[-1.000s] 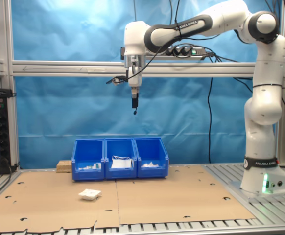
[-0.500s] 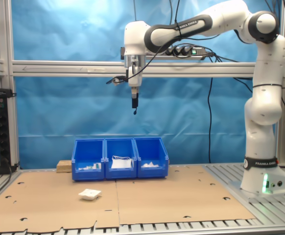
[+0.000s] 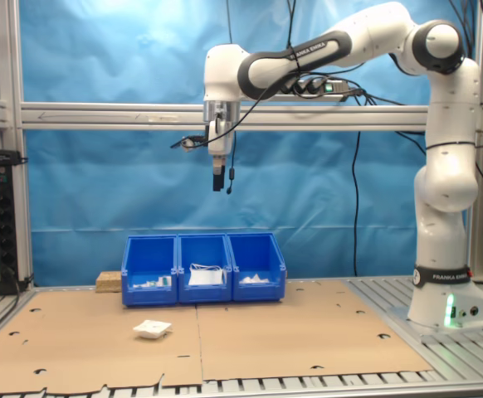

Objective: Pick and place sorting task of medical equipment.

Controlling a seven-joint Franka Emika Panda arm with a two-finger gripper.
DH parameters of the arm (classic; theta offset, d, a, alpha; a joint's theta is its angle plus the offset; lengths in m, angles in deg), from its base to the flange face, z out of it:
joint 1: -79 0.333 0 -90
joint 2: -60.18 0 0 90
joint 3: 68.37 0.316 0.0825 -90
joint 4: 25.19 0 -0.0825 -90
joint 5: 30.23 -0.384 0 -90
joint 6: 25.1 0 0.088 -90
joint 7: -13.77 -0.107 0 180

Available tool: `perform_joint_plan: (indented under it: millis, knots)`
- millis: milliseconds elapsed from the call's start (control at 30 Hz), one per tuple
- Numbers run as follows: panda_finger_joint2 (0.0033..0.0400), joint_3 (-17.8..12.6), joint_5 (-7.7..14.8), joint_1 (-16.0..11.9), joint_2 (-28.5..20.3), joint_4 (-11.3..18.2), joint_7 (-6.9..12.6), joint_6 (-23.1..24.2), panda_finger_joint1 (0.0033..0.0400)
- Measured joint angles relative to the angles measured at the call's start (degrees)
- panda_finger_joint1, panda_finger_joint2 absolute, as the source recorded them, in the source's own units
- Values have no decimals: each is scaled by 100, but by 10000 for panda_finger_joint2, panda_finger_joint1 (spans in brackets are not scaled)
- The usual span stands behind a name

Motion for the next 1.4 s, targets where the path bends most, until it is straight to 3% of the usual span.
perform_joint_plan:
  millis: [400, 1000, 1400]
  knots:
    - [400, 50, 0, 41, 799, -143, 0, 619, 400]
    - [400, 119, 0, 200, 2254, -1022, 0, 1123, 400]
    - [400, 112, 0, 204, 2873, -1345, 0, 1226, 400]
